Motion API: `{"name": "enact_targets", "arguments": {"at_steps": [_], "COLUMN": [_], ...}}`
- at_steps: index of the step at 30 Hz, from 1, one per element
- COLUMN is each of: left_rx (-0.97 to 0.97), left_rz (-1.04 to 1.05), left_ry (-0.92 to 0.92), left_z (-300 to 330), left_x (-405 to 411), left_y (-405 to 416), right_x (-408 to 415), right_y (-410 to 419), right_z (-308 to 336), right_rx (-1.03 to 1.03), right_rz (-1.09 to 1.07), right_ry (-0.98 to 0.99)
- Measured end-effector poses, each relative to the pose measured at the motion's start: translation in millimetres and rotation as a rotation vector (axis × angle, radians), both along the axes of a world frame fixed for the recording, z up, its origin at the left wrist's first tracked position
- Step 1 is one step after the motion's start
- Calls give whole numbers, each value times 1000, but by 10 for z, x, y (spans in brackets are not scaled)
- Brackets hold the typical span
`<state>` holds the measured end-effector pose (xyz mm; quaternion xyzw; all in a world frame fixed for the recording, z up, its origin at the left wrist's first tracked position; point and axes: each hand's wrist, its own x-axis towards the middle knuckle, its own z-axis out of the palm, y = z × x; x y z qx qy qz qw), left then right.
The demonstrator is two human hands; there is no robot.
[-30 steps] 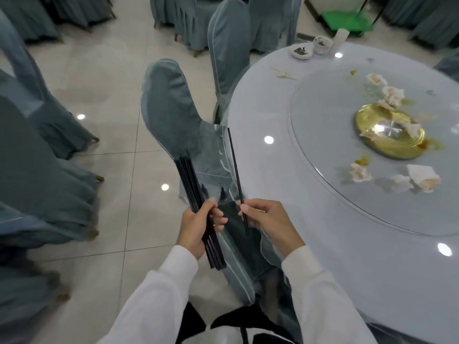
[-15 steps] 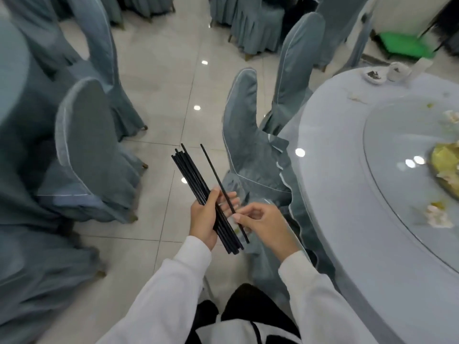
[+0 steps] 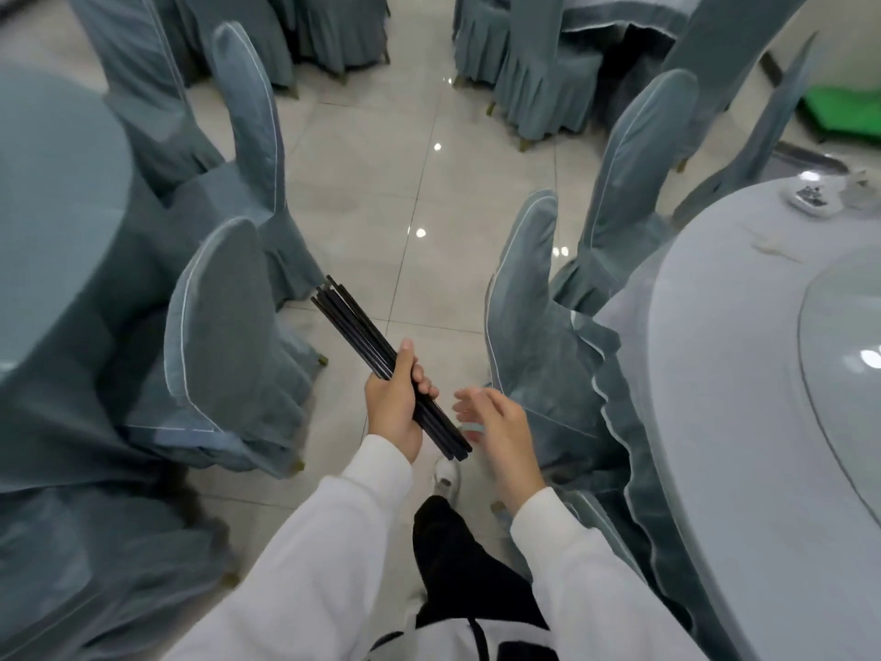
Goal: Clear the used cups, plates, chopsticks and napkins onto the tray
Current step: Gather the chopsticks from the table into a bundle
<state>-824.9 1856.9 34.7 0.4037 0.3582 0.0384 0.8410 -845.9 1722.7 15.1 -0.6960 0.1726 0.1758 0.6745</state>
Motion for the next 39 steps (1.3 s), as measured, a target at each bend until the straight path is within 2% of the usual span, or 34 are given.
{"name": "enact_targets", "arguments": {"at_steps": [3,7,16,22,27,29,33,39], "left_rx": [-19,-27,-48,-27,19,36,18,-85], "left_rz": [30,35,-64,-172,-236,-284,-464,-579], "left_ry": [-43,-55,-106,-43,14,21,34,-28], "left_z": [56,159,295,226,54,9,87,229], "left_x": [566,1311,2732,3447,4158,4460,5132,5967], "left_y": [63,67,-26,8,170,230,396,529], "right_x": [510,1272,2794,3420,4015,4314,4956,5668], "right_y": [198,489,608,621,784,871,1048,1105], "right_z": [-12,151,446,342,117,83,134,181], "right_rx": [242,464,541,438,103,28,-129,-271], "right_rz": [-157,-243,-542,-569,-490,-479,-524,-627], "right_ry": [136,211,164,172,106,83,58,-11]}}
